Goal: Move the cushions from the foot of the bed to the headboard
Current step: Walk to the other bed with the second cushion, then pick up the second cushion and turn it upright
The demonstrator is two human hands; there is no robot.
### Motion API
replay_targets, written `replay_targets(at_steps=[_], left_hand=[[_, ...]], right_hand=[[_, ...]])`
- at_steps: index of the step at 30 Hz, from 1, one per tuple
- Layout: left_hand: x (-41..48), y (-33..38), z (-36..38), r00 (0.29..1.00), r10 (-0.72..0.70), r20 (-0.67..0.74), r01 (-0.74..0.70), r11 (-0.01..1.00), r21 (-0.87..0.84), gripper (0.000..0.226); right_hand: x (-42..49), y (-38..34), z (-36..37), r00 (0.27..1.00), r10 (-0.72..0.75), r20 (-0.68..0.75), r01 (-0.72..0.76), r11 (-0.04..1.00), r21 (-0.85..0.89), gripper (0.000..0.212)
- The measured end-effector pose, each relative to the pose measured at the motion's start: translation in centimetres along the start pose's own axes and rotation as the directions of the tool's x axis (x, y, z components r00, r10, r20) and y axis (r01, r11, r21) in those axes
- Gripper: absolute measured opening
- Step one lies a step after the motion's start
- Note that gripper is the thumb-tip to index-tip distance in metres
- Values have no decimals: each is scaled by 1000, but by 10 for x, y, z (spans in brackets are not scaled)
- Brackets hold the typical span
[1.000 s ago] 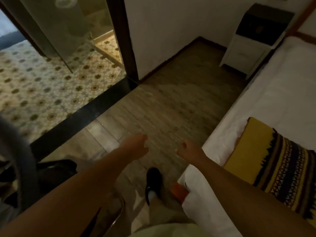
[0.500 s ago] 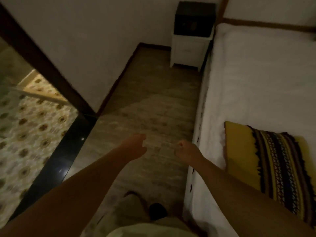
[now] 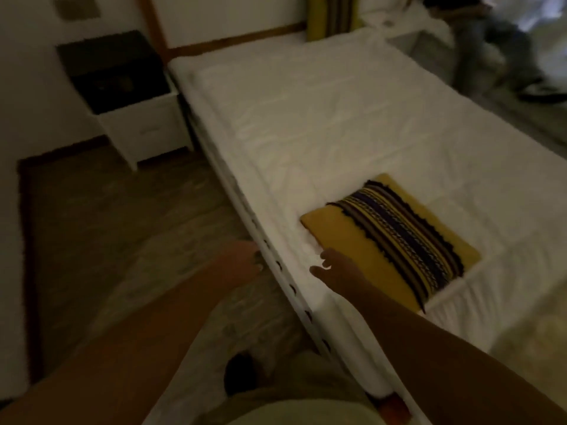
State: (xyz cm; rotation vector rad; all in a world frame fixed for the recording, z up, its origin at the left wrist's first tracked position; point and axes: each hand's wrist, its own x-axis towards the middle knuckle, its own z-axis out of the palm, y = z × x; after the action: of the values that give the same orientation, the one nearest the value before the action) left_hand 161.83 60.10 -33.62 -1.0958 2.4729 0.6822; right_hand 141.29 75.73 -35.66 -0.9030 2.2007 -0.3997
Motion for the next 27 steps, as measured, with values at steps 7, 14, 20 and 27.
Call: replay_targets(at_steps=[7, 14, 20, 27], left_hand=[[92, 64, -40, 974, 217, 61, -221, 973, 70, 63], [188, 153, -55, 926, 321, 200, -360, 911, 202, 71], [243, 229, -66, 863, 448, 232, -492, 851, 186, 51], [302, 266, -52, 811, 472, 345, -538, 834, 125, 31]], right_hand=[[13, 47, -41, 966, 227, -123, -209, 967, 143, 57], [49, 115, -86, 914, 375, -153, -309, 891, 333, 52], [61, 169, -114, 852, 495, -173, -398, 825, 401, 44], [63, 213, -122, 780, 611, -137, -486, 729, 482, 48]])
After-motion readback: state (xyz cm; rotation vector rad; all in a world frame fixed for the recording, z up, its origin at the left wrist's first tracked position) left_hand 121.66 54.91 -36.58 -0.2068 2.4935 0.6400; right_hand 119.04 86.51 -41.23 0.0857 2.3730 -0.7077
